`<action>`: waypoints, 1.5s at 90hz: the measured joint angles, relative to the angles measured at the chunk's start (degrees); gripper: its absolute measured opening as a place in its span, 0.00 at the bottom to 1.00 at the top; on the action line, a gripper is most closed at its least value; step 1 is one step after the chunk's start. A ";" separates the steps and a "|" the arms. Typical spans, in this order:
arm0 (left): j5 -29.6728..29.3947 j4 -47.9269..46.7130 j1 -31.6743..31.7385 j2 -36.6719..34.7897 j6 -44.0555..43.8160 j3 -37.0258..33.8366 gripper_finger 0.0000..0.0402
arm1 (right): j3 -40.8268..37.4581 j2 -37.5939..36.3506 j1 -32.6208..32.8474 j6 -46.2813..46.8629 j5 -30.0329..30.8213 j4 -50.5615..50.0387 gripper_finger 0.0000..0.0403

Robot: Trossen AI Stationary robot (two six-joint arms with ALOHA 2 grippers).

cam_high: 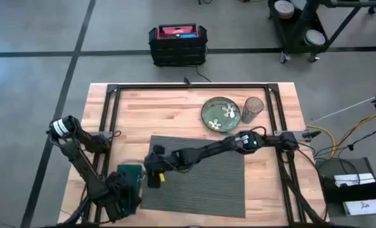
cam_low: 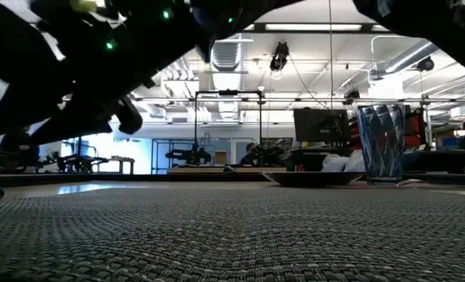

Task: Set table place
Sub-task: Put the green napkin and the iridescent blue fork on the place mat, then move the the iridescent blue fork to the top right of the table

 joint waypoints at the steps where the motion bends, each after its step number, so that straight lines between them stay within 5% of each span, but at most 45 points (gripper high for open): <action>1: -0.01 0.34 0.00 0.19 0.03 -0.19 0.32 | 0.05 0.23 -0.24 0.82 -0.60 0.49 0.50; 17: -0.95 1.74 -0.07 2.63 0.22 -1.28 0.29 | -0.07 2.83 -1.52 7.38 -6.54 -0.77 0.50; 47: -5.34 2.04 -0.09 3.18 1.56 -1.41 0.30 | -0.05 3.73 -1.09 9.67 -7.51 2.12 0.46; 76: -5.59 2.02 -0.09 3.03 1.56 -1.40 0.29 | -0.05 3.87 -1.08 6.78 -9.27 2.16 0.03; 104: -2.27 0.50 -0.09 -0.38 3.72 1.95 0.32 | 1.60 1.98 -1.12 4.72 -10.72 -1.10 0.01; 135: -2.86 -4.27 -0.70 -3.76 5.63 5.06 0.29 | 8.50 -4.51 -6.56 -2.32 -9.53 -24.15 0.00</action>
